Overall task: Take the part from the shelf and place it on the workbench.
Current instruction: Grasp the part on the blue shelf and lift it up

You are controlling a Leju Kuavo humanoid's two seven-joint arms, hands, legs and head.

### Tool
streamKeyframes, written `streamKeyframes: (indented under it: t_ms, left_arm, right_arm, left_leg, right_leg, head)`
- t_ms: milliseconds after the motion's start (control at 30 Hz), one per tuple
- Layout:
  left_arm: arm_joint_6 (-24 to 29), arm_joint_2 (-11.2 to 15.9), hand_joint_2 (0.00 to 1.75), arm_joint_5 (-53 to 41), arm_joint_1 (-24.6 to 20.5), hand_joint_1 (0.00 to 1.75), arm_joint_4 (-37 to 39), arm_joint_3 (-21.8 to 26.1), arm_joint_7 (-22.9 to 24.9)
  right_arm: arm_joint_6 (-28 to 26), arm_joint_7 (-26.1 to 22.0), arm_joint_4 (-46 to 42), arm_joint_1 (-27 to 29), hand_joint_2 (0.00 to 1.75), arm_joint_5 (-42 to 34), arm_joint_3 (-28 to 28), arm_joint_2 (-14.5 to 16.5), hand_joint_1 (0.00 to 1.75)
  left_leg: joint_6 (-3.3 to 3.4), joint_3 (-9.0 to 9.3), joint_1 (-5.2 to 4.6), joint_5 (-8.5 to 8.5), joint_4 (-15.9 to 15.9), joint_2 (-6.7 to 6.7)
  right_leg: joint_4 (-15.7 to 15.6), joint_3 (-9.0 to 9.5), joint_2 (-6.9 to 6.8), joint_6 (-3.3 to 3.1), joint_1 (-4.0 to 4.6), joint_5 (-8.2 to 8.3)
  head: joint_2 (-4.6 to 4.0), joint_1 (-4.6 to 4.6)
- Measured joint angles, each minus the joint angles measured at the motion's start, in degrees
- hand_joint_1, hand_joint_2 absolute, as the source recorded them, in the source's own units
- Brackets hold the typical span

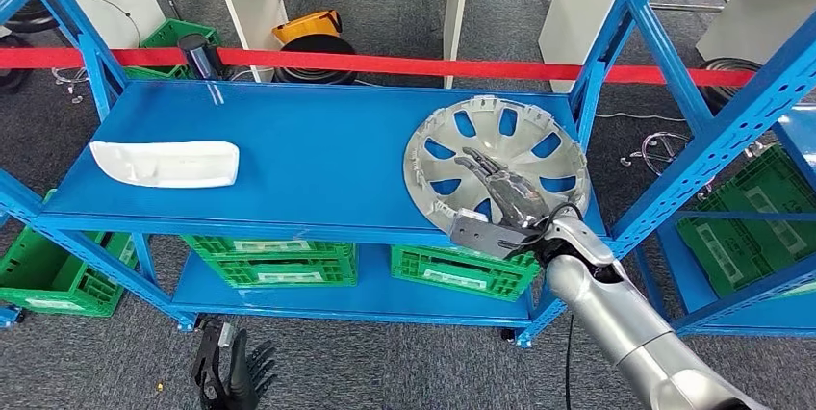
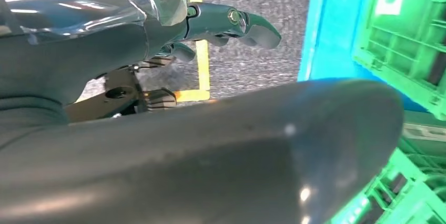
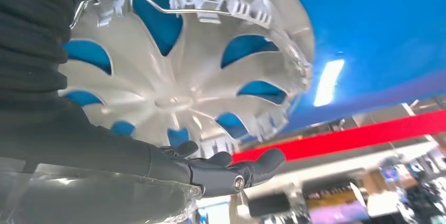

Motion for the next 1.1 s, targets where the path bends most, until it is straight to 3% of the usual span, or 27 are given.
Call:
streamKeyframes:
  t_ms: [33, 67, 100, 167, 233, 367, 433, 500, 533, 567, 600, 667, 733, 833, 900, 1033, 1067, 1100]
  left_arm:
    - [-0.04, -0.05, 0.0, 0.01, 0.1, 0.0, 0.12, 0.0, 0.32]
    - [-0.07, -0.12, 0.0, 0.02, 0.19, 0.0, 0.24, -0.01, 0.61]
    - [-0.09, -0.19, 0.0, 0.04, 0.25, 0.0, 0.33, -0.01, 0.85]
    - [-0.1, -0.32, 0.0, 0.12, 0.28, 0.0, 0.47, -0.02, 1.27]
    - [-0.22, -0.38, 0.0, 0.49, 0.33, 0.0, 0.66, -0.02, 1.85]
    - [-0.62, -0.33, 0.0, 1.36, 0.59, 0.0, 1.2, -0.03, 2.91]
    - [-0.54, -0.3, 0.0, 1.49, 0.62, 0.0, 1.36, -0.05, 3.02]
    - [-0.15, -0.25, 0.0, 1.61, 0.66, 0.0, 1.51, -0.07, 3.01]
    - [0.06, -0.24, 0.0, 1.7, 0.7, 0.0, 1.59, -0.08, 3.01]
    - [0.27, -0.23, 0.0, 1.79, 0.73, 0.0, 1.67, -0.08, 3.0]
    - [0.43, -0.22, 0.0, 1.89, 0.74, 0.0, 1.72, -0.09, 3.0]
    - [0.67, -0.14, 0.0, 2.14, 0.73, 0.0, 1.75, -0.09, 3.0]
    - [0.91, -0.06, 0.0, 2.34, 0.71, 0.0, 1.75, -0.11, 3.0]
    - [1.21, 0.08, 0.0, 2.51, 0.76, 0.0, 1.75, -0.13, 3.0]
    - [1.24, 0.11, 0.0, 2.58, 0.74, 0.0, 1.74, -0.13, 2.99]
    - [1.31, 0.14, 0.0, 2.97, 0.76, 0.0, 1.73, -0.13, 2.98]
    - [1.26, 0.13, 0.0, 3.08, 0.78, 0.0, 1.73, -0.13, 3.0]
    - [1.2, 0.12, 0.0, 3.21, 0.78, 0.0, 1.73, -0.13, 3.01]
  right_arm:
    - [-0.07, 0.13, -1.17, 0.38, 1.75, 0.33, 0.08, -0.28, 0.0]
    - [-0.09, 0.21, -2.32, 0.74, 1.75, 0.58, 0.15, -0.51, 0.0]
    - [-0.1, 0.24, -3.47, 1.02, 1.75, 0.78, 0.2, -0.72, 0.0]
    - [-0.12, 0.27, -5.72, 1.29, 1.75, 1.08, 0.39, -1.18, 0.0]
    - [-0.15, 0.36, -7.65, 1.59, 1.75, 1.23, 0.68, -1.57, 0.0]
    - [-0.17, 0.57, -10.15, 2.41, 1.75, 1.34, 1.25, -2.05, 0.0]
    - [-0.17, 0.76, -10.66, 2.45, 1.75, 1.15, 1.38, -2.11, 0.0]
    - [-0.17, 1.03, -10.73, 2.66, 1.75, 0.9, 1.49, -2.13, 0.0]
    - [-0.17, 1.16, -10.7, 2.86, 1.75, 0.77, 1.54, -2.14, 0.0]
    - [-0.18, 1.3, -10.68, 3.07, 1.75, 0.65, 1.54, -2.13, 0.0]
    - [-0.21, 1.42, -10.66, 3.26, 1.75, 0.55, 1.54, -2.12, 0.0]
    - [-0.33, 1.65, -10.64, 3.54, 1.75, 0.49, 1.49, -2.06, 0.0]
    - [-0.52, 1.94, -10.54, 3.72, 1.75, 0.47, 1.44, -2.0, 0.0]
    - [-0.71, 2.41, -10.23, 4.26, 1.75, 0.35, 1.28, -1.86, 0.0]
    - [-0.87, 2.61, -10.06, 4.48, 1.75, 0.14, 1.01, -1.79, 0.0]
    - [-1.07, 4.37, -9.4, 5.45, 1.75, -0.01, 0.45, -1.76, 0.0]
    - [-1.07, 4.88, -9.15, 5.82, 1.75, -0.01, 0.25, -1.75, 0.0]
    - [-1.07, 5.4, -8.91, 6.1, 1.75, -0.01, 0.01, -1.74, 0.0]
  left_leg:
    - [0.02, -0.01, -0.09, -0.01, 0.01, -0.03]
    - [0.02, 0.0, -0.15, -0.02, 0.03, -0.06]
    - [-0.01, 0.03, -0.18, -0.04, 0.06, -0.1]
    - [-0.25, 0.01, -0.35, -0.2, 0.27, -0.17]
    - [-0.68, -0.13, -0.58, -0.38, 0.53, -0.22]
    - [-1.79, -0.7, -0.41, -1.16, 1.41, -0.23]
    - [-2.45, -2.77, -0.17, -4.04, 5.99, -0.2]
    - [-2.98, -6.29, 0.02, -7.51, 13.88, -0.17]
    - [-3.12, -7.56, 0.06, -8.27, 16.6, -0.17]
    - [-3.14, -7.84, 0.07, -7.98, 17.24, -0.16]
    - [-3.05, -6.92, 0.07, -6.68, 15.46, -0.15]
    - [-2.49, -2.71, -0.01, -3.12, 7.5, -0.16]
    - [-1.82, 0.34, -0.29, -1.59, 1.57, -0.14]
    - [-0.91, 0.82, -0.49, -1.38, 0.18, -0.07]
    - [-0.12, 1.29, -0.24, -0.69, -0.67, 0.04]
    - [0.38, 1.36, -0.21, -0.26, -1.05, 0.06]
    - [0.37, 1.34, -0.21, -0.27, -1.02, 0.02]
    - [0.32, 1.33, -0.21, -0.3, -0.93, -0.02]
  right_leg:
    - [2.34, -1.23, 0.0, 0.16, 0.0, -0.52]
    - [2.17, -1.26, -0.01, 0.51, 0.0, -0.07]
    - [-0.35, -0.13, -0.02, 0.94, 0.0, 1.14]
    - [-9.0, 4.11, -0.04, 1.45, 0.1, 4.3]
    - [-14.03, 6.68, -0.04, 1.03, 0.3, 5.92]
    - [-14.68, 6.93, 0.0, -0.41, 0.15, 6.45]
    - [-14.86, 6.98, 0.0, -1.07, -0.16, 6.54]
    - [-14.85, 6.87, 0.0, -1.42, -0.06, 6.55]
    - [-14.84, 6.82, 0.0, -1.46, -0.01, 6.58]
    - [-14.83, 6.79, 0.0, -1.49, 0.02, 6.61]
    - [-14.82, 6.81, 0.0, -1.48, 0.03, 6.62]
    - [-14.81, 6.91, 0.02, -1.4, 0.09, 6.66]
    - [-14.75, 6.75, 0.03, -1.1, 0.38, 6.81]
    - [-14.86, 6.34, -0.01, -0.22, 0.41, 7.11]
    - [-13.18, 5.35, -0.03, 0.03, 0.38, 6.13]
    - [0.72, -1.17, -0.04, -0.18, 0.17, 0.79]
    - [1.99, -1.76, -0.04, 0.15, 0.11, 0.62]
    - [0.75, -1.14, -0.05, 0.66, 0.03, 1.35]
  head:
    - [0.0, 0.0]
    - [0.0, 0.0]
    - [0.0, 0.01]
    - [0.0, 0.02]
    - [0.0, -0.03]
    - [0.0, -0.07]
    - [0.0, -0.12]
    - [0.0, -0.13]
    - [0.0, -0.13]
    - [0.0, -0.13]
    - [0.0, -0.14]
    - [0.0, -0.13]
    - [0.0, -0.12]
    - [0.0, -0.12]
    - [0.0, -0.04]
    - [0.0, 0.03]
    - [0.0, 0.04]
    - [0.0, 0.05]
